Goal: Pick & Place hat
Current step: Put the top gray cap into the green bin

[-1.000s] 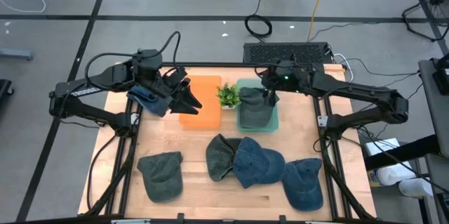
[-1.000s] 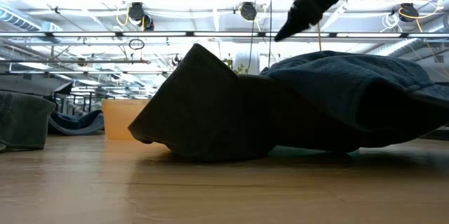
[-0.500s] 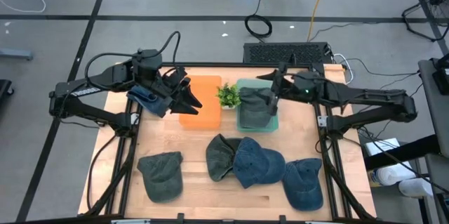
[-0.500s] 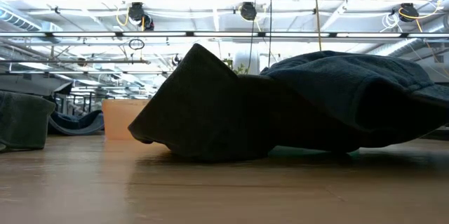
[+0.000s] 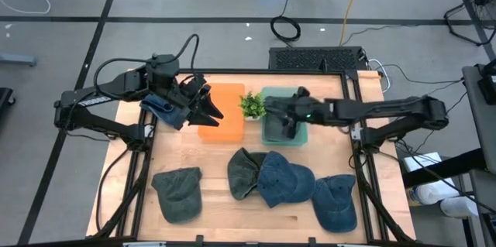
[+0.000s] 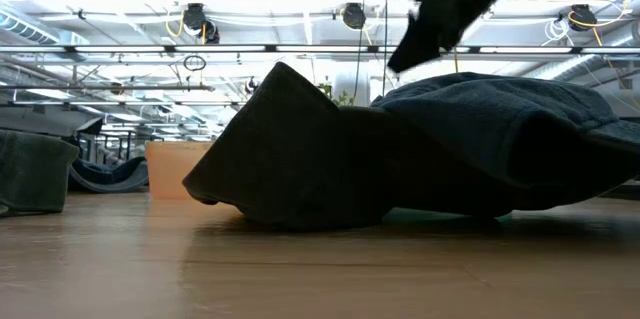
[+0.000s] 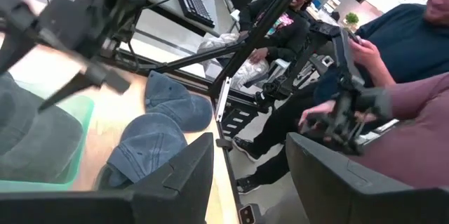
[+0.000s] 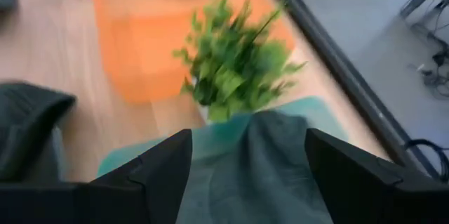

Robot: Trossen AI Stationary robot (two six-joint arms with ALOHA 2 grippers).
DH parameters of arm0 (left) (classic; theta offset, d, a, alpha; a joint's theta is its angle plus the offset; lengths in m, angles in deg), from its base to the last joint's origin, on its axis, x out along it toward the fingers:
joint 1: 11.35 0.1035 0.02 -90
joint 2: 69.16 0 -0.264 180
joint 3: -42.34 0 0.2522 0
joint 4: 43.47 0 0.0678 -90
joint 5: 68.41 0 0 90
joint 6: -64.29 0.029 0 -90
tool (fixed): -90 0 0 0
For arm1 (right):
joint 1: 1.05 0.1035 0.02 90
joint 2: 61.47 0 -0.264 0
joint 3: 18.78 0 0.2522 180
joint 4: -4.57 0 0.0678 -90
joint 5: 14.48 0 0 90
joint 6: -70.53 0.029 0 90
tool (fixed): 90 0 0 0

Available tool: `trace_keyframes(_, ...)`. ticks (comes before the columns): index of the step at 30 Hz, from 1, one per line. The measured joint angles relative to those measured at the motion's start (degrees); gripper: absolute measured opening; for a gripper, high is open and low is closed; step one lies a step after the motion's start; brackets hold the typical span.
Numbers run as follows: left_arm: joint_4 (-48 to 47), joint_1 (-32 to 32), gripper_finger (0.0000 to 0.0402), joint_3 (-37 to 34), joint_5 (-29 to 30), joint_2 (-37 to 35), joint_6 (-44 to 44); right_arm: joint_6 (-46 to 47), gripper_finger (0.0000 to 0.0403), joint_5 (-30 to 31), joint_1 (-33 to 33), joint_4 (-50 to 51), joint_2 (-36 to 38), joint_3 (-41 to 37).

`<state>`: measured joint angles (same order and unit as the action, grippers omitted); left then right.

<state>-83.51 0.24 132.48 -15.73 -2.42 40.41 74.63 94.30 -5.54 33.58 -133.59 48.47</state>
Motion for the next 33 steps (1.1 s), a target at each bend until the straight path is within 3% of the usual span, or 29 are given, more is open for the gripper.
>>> trace_keyframes(5,0.1,0.0,0.0187,0.0,0.0,0.0,-0.3,4.9,0.0267,-1.4,0.0,-6.8,-4.9,-3.2)
trace_keyframes(9,0.5,0.0,0.0186,0.0,0.0,0.0,-1.8,9.8,0.0267,-1.3,0.0,-7.2,-7.6,-4.5)
trace_keyframes(17,0.4,0.0,0.0186,0.0,-0.1,0.0,-2.3,18.9,0.0267,-8.2,0.0,-7.1,-10.3,-6.1)
trace_keyframes(22,0.4,0.0,0.0187,0.0,-0.1,0.0,-2.8,25.0,0.0267,-8.0,0.1,-6.7,-10.0,-7.6)
trace_keyframes(25,0.4,0.0,0.0186,0.0,-0.1,0.0,-3.6,26.2,0.0267,-7.2,-0.5,-7.0,-10.1,-8.6)
trace_keyframes(33,0.4,0.0,0.0187,0.0,-0.2,0.0,-3.6,23.5,0.0267,-11.8,-1.8,-9.9,-9.9,-9.3)
